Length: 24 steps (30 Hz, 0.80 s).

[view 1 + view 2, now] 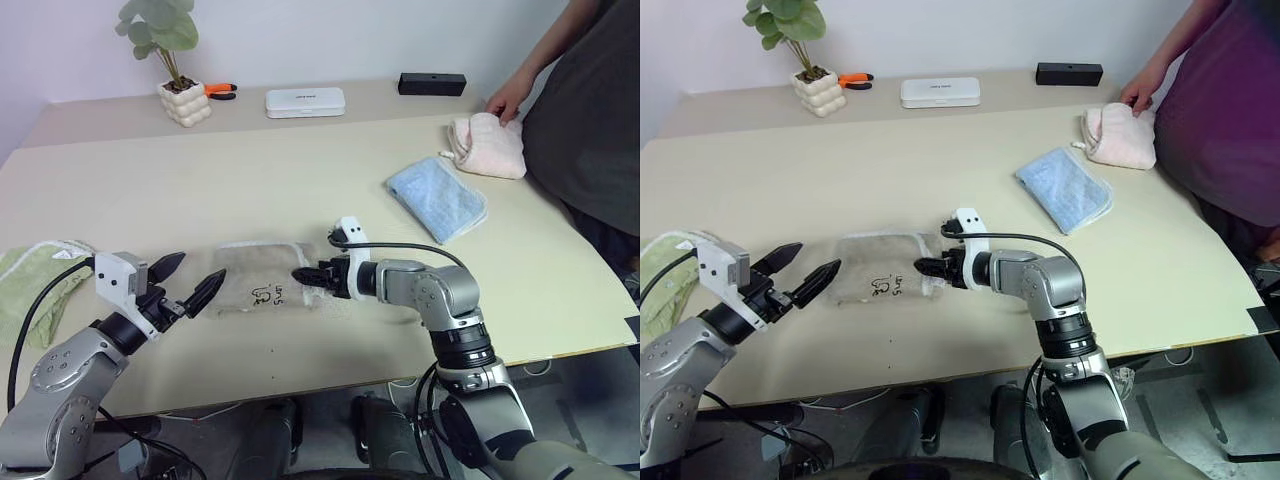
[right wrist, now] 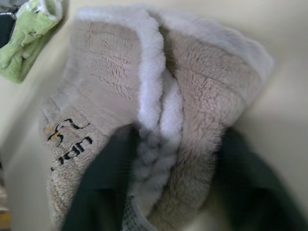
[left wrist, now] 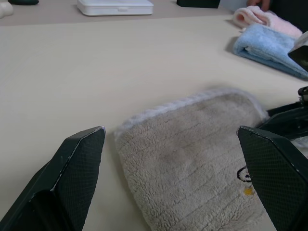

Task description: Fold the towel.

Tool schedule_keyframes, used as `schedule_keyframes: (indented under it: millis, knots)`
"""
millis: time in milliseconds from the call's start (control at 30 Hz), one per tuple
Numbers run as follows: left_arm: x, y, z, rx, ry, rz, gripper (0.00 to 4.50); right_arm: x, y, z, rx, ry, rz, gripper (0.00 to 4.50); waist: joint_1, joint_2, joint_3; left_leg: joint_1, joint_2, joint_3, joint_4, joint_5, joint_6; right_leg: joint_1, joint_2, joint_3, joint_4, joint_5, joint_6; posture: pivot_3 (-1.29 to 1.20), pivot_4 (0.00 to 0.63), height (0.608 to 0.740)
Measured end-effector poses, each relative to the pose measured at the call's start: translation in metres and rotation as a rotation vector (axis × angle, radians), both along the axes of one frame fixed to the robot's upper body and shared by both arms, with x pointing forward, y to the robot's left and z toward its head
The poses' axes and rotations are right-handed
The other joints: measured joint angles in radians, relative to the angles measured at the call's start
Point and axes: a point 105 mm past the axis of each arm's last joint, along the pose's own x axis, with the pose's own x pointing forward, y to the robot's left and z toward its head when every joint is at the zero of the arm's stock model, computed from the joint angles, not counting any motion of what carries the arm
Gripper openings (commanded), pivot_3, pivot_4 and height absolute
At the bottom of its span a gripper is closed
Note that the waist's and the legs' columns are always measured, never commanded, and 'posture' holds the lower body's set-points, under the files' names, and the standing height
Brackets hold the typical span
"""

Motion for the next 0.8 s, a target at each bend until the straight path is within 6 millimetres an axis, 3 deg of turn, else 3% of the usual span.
schedule_keyframes:
  millis: [33, 167, 233, 300, 400, 533, 667, 800]
  knots:
    - [-0.001, 0.0, 0.0, 0.001, 0.002, 0.0, 4.5, 0.0, 0.001, 0.001, 0.005, -0.001, 0.002, 0.03, 0.001, 0.0, 0.0, 0.0, 0.0, 0.0, 0.0, 0.0, 0.0, 0.0, 0.0, 0.0, 0.0, 0.0, 0.0, 0.0, 0.15, 0.74]
    - [-0.001, 0.0, -0.001, 0.002, 0.005, 0.005, 4.5, 0.003, -0.004, 0.007, 0.034, -0.012, -0.018, 0.03, 0.004, 0.0, 0.0, 0.0, 0.0, 0.0, 0.0, 0.0, -0.001, -0.001, 0.0, 0.0, 0.0, 0.0, 0.0, 0.0, 0.15, 0.74]
    - [-0.001, 0.0, -0.001, 0.002, 0.004, 0.008, 4.5, 0.01, -0.011, 0.022, 0.072, -0.063, -0.057, 0.03, 0.004, 0.001, 0.001, 0.0, 0.0, 0.0, 0.001, -0.001, -0.001, -0.001, 0.0, 0.0, -0.001, 0.0, 0.0, 0.0, 0.15, 0.74]
    - [0.002, -0.003, 0.001, -0.006, -0.007, 0.002, 4.5, 0.029, -0.03, 0.053, 0.125, -0.169, -0.155, 0.03, 0.007, 0.001, 0.001, 0.0, 0.0, 0.0, 0.001, -0.001, -0.002, -0.001, 0.0, -0.001, -0.001, 0.0, 0.0, 0.0, 0.15, 0.74]
    - [0.005, -0.011, 0.003, -0.011, -0.017, -0.024, 4.5, 0.054, -0.074, 0.102, 0.185, -0.32, -0.34, 0.03, 0.008, 0.001, 0.001, 0.0, -0.001, 0.0, 0.001, -0.001, -0.002, 0.0, 0.0, -0.002, -0.002, 0.0, 0.0, 0.0, 0.15, 0.74]
    - [0.012, -0.02, 0.003, -0.017, -0.02, -0.063, 4.5, 0.073, -0.14, 0.136, 0.221, -0.41, -0.596, 0.03, 0.006, 0.002, 0.001, 0.0, 0.0, 0.0, -0.001, 0.0, 0.0, 0.002, 0.0, -0.001, -0.001, 0.001, 0.002, 0.0, 0.15, 0.74]
    - [0.02, -0.031, 0.003, -0.029, -0.026, -0.105, 4.5, 0.081, -0.199, 0.137, 0.231, -0.362, -0.805, 0.03, 0.006, 0.002, 0.001, -0.001, 0.0, 0.0, -0.002, 0.0, 0.001, 0.002, -0.001, 0.0, -0.001, 0.001, 0.002, 0.0, 0.15, 0.74]
    - [0.025, -0.034, 0.003, -0.03, -0.028, -0.116, 4.5, 0.074, -0.231, 0.107, 0.232, -0.225, -0.926, 0.03, 0.002, 0.002, 0.001, 0.0, 0.0, 0.001, -0.004, 0.001, 0.001, 0.001, 0.0, 0.001, -0.001, 0.001, 0.002, 0.0, 0.15, 0.74]
